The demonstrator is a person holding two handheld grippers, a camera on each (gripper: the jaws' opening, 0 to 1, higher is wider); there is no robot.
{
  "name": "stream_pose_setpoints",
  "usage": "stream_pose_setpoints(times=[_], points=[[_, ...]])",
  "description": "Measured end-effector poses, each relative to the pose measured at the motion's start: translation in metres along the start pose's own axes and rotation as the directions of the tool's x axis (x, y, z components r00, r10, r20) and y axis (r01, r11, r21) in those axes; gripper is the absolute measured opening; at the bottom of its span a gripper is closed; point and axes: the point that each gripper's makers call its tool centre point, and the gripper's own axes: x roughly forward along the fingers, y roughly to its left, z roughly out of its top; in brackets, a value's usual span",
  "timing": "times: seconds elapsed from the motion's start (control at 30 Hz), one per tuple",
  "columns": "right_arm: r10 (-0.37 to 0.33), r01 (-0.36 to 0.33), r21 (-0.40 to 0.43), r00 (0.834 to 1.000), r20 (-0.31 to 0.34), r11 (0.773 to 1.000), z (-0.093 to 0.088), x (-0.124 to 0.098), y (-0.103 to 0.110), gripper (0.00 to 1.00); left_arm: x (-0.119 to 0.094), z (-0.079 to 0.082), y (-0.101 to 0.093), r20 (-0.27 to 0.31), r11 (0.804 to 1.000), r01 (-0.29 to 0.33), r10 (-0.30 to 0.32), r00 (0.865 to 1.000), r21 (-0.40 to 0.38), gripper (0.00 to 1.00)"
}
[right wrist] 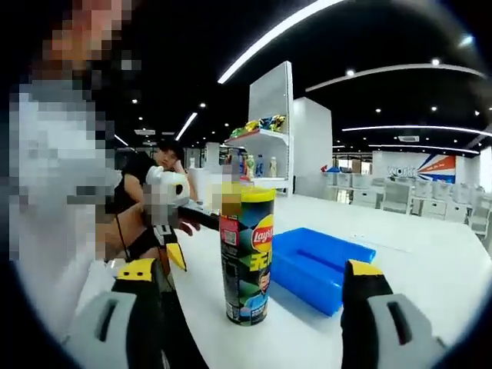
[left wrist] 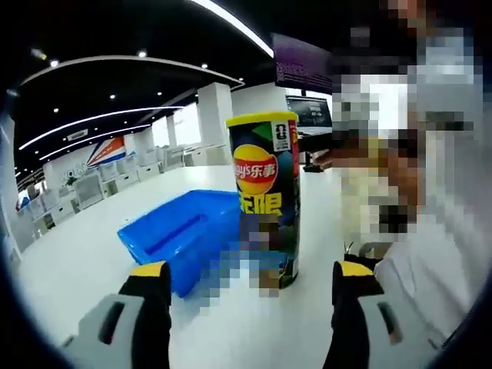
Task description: Open the lid of the chip container on the table, take out the chips, place them into the box in front of the container, and close the lid
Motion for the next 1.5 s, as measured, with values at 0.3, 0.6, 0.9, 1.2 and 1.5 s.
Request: stream_pose_setpoints(times=[0.3, 0.6, 0.9, 1.2, 1.5], points=[[0.016, -0.014, -0.032, 0.998, 0.063, 0.999, 0.019, -0.001, 0.004, 0.95, 0.017, -0.009, -0.005, -0.006, 0.999, 0.038, -0.038, 0.999, 0.007, 0.88], [0.025, -0.024, -0.031, 0.998, 0.059, 0.999, 0.018, 0.002, 0.003, 0.92, 0.031, -0.005, -0.022, 0.048, 0.993, 0.115, -0.117, 0.992, 0.039, 0.89], [0.058, -0.055, -0.059, 0.997, 0.057, 0.997, 0.019, 0.003, 0.011, 0.91, 0.049, 0.021, -0.042, 0.221, 0.956, 0.293, -0.289, 0.931, 0.015, 0.89], [0.073, -0.070, -0.050, 0.995, 0.060, 0.996, 0.014, 0.002, 0.016, 0.89, 0.058, 0.030, -0.027, 0.281, 0.943, 0.332, -0.324, 0.904, 0.017, 0.85], [0.080, -0.078, -0.043, 0.995, 0.052, 0.996, 0.007, 0.005, 0.017, 0.88, 0.069, 0.032, -0.033, 0.300, 0.921, 0.390, -0.375, 0.877, 0.013, 0.76]])
